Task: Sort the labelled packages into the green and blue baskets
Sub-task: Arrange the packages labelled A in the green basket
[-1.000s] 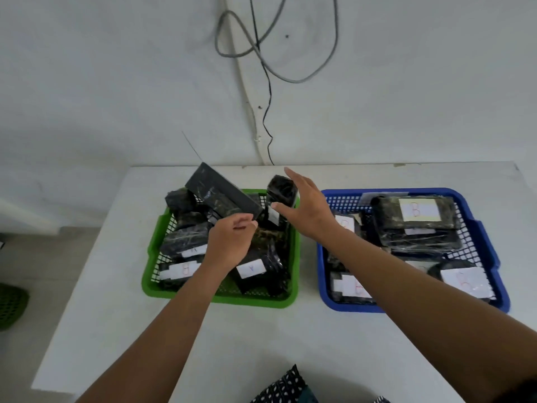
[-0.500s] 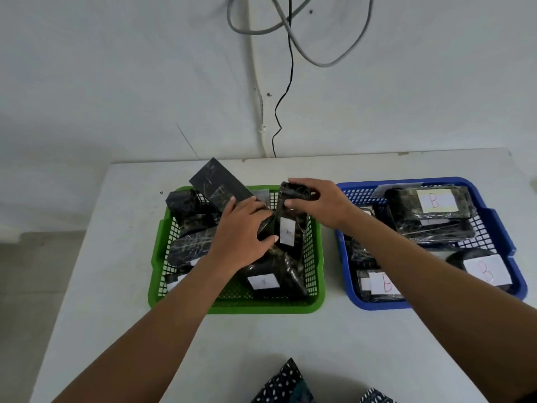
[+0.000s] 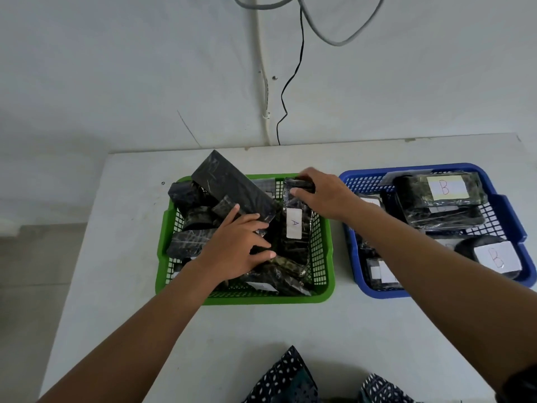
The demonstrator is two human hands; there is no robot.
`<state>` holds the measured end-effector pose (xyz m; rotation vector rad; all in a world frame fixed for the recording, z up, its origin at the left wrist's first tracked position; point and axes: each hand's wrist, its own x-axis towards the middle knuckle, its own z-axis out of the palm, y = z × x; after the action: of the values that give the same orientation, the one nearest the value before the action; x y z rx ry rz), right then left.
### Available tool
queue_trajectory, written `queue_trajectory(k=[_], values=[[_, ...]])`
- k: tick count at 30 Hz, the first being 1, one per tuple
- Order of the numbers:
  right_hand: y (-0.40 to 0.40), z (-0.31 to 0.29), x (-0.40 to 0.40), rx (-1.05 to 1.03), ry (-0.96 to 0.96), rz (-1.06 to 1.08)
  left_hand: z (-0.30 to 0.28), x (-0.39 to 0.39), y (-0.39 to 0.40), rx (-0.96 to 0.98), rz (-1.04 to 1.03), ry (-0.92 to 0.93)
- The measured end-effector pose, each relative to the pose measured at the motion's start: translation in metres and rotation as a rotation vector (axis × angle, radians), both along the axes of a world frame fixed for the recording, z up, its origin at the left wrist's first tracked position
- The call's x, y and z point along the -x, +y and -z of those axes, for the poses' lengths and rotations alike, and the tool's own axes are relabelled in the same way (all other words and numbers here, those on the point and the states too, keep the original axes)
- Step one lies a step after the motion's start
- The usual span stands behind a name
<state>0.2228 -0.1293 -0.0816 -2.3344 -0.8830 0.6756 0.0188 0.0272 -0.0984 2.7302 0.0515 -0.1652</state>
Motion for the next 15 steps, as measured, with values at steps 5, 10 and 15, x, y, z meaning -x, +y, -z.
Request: queue_trajectory(k=[5, 10, 15], values=[[0.009, -0.008, -0.007, 0.179, -0.055, -0.113, -0.004, 0.001, 0.004, -0.055, -0.022, -0.068], [0.015, -0.014, -0.005, 0.133, 0.006, -0.042, -0.018, -0.038, 0.024, -0.278, -0.078, -0.144], [0.014, -0.001, 0.027, -0.053, 0.130, 0.415, -0.016, -0.060, 0.045, -0.350, -0.083, 0.007]])
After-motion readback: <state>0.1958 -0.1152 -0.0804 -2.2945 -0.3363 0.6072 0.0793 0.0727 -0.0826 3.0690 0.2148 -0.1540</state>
